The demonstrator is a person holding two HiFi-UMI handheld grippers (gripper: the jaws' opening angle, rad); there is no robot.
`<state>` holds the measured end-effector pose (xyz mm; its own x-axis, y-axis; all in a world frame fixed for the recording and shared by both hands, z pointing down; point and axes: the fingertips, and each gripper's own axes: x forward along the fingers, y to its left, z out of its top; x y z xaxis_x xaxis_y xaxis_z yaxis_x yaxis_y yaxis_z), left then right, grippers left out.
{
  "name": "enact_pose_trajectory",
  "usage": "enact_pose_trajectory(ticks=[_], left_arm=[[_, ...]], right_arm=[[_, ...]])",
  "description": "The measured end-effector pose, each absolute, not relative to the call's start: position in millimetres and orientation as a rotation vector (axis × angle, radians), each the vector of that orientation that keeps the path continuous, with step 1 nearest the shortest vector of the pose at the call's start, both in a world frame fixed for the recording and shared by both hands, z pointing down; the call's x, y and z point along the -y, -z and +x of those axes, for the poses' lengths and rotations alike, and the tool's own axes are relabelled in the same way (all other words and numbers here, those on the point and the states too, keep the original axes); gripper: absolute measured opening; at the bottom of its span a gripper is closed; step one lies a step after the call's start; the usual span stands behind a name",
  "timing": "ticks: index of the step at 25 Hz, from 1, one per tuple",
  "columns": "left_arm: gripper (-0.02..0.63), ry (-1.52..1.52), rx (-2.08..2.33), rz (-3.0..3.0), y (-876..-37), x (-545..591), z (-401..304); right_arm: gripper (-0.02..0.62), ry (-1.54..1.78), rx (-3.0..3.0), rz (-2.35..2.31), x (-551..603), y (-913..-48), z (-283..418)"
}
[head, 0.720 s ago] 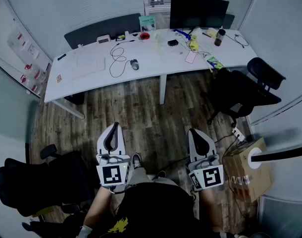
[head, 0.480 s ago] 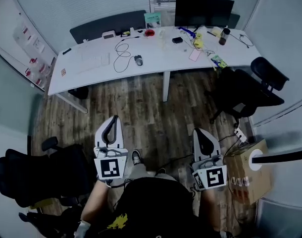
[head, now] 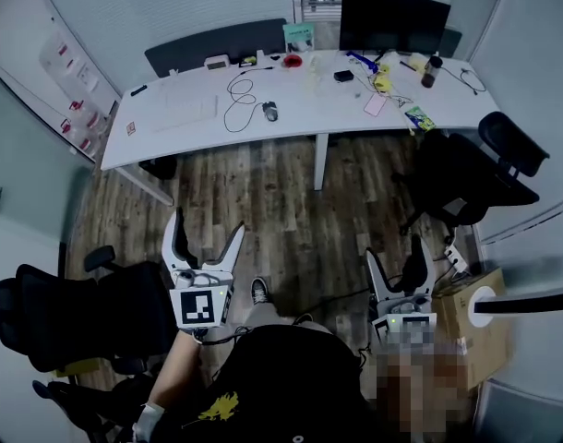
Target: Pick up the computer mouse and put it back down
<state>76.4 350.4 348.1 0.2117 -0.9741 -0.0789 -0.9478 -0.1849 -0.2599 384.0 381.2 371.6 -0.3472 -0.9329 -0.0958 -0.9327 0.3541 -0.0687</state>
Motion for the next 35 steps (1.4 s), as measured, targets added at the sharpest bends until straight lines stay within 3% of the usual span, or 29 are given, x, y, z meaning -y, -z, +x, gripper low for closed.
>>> enact_pose_trajectory(ticks=[2,3,5,10,15,21,29,35], left_arm=[[0.515,0.181,-1.781,-2.289,-354,-346,83],[0.539,0.176,-1.760,-2.312,-354,-344,86],[0.571,0.146,-1.755,-2.331,-353,-343,88],[0.572,0.326,-1.849,-2.290,-374,-326,50],[0.571,0.210,-1.950,-2.222,-375,-266,24],[0.571,0.278,-1.929,-2.298,-412,-151,-38],[0.571,0.123,-1.907,-2.507,-417,26,-150],[0.571,0.083,-1.851,-2.588,-431,100,-179]], right_arm=[[0.558,-0.008,-2.472,-1.732,-379,-375,384],[0.598,-0.017,-2.459,-1.740,-378,-377,385],[0.598,-0.011,-2.440,-1.769,-374,-386,390],[0.598,0.105,-2.475,-1.757,-349,-408,377],[0.598,0.164,-2.568,-1.744,-296,-429,337],[0.598,0.172,-2.633,-1.763,-185,-441,256],[0.598,0.170,-2.636,-1.862,0,-421,133],[0.575,0.075,-2.733,-1.889,84,-432,68]])
